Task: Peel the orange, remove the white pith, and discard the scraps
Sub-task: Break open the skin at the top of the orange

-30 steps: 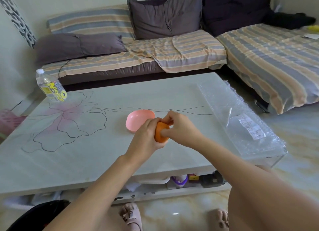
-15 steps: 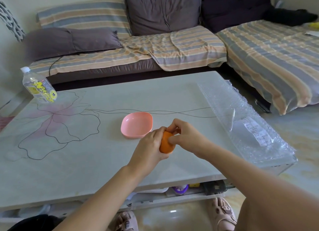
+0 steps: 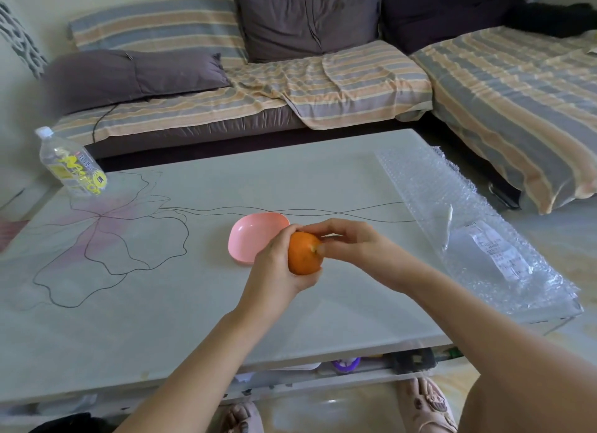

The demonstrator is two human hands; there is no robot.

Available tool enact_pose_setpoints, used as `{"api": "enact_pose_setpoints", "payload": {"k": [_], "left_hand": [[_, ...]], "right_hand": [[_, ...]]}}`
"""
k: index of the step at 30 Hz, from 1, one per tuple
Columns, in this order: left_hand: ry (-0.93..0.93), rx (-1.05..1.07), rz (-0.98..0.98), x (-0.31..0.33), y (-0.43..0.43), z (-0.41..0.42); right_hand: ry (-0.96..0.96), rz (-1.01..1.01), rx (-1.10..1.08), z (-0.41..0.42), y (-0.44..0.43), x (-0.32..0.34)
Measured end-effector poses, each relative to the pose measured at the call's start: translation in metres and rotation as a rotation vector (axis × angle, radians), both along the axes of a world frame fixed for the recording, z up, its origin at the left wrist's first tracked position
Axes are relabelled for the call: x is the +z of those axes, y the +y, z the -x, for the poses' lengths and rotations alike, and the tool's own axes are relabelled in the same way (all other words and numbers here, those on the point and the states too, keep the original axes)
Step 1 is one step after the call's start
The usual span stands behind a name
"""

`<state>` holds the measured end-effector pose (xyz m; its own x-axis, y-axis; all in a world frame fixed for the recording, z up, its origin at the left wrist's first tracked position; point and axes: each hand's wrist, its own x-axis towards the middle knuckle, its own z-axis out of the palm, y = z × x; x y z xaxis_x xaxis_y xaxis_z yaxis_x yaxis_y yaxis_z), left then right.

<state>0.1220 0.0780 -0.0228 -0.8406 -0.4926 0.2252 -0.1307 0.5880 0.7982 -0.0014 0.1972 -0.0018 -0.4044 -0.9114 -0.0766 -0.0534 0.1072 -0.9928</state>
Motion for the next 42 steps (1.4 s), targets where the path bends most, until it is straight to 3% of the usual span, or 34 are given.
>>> {"api": "enact_pose_setpoints", "payload": {"k": [4,20,30,37,42], "left_hand": [[-0.025,0.003,-0.027,0.001,0.000,0.004],[-0.091,-0.042,-0.056,-0.011,0.001,0.008],[-0.071,-0.048,-0.007,-0.009,0.003,0.007],[0.084,0.065,0.009,0.005,0.002,0.011],[0.116,0.067,0.001,0.009,0.003,0.009]], "right_hand": [[0.177,-0.011,-0.072,0.002,-0.005,0.003],[0.396,-0.113,-0.195,-0.010,-0.019,-0.002],[0.367,-0.058,-0.230,-0.015,-0.017,-0.002],[0.114,0.109,-0.135,-0.004,-0.012,0.005],[0.102,0.155,-0.107,0.001,-0.010,0.010]]}}
